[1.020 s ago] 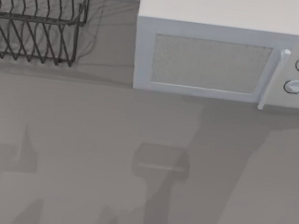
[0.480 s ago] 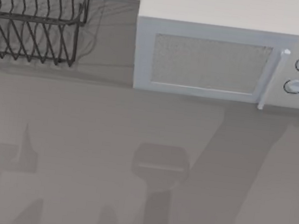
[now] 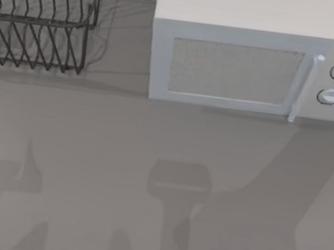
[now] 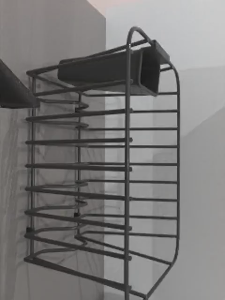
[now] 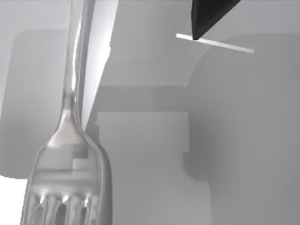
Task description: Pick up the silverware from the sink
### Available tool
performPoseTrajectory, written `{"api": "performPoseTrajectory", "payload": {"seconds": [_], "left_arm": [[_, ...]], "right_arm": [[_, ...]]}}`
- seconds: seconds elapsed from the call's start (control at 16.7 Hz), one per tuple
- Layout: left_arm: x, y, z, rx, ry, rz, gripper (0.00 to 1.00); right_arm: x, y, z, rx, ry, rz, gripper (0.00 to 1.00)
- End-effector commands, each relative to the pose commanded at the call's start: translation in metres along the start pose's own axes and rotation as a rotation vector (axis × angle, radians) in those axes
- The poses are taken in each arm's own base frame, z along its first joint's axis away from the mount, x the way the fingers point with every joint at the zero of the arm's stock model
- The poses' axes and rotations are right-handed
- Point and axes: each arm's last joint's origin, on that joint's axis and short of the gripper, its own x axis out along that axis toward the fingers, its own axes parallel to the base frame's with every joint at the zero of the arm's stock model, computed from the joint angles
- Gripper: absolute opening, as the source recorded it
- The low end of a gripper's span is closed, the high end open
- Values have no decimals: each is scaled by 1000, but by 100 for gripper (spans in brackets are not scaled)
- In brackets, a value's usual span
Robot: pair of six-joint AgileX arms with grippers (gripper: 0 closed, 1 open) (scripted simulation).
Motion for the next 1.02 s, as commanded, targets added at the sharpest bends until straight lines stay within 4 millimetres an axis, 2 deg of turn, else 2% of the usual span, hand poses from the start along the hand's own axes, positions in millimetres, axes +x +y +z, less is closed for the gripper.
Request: {"api": "performPoseTrajectory", "payload": {"seconds": [0.12,0.24,0.3,0.54,1.02], "left_arm": [[0,0,0,0,0,0,100],[0,0,0,0,0,0,100],[0,0,0,0,0,0,100],[0,0,0,0,0,0,100],[0,0,0,0,0,0,100]], "right_arm": [[31,0,-2,1,-4,-1,100],[53,0,-6,2,4,1,100],[58,1,-7,2,8,2,100],[59,1,-8,2,9,3,100],[59,1,-8,2,9,3,40]]}}
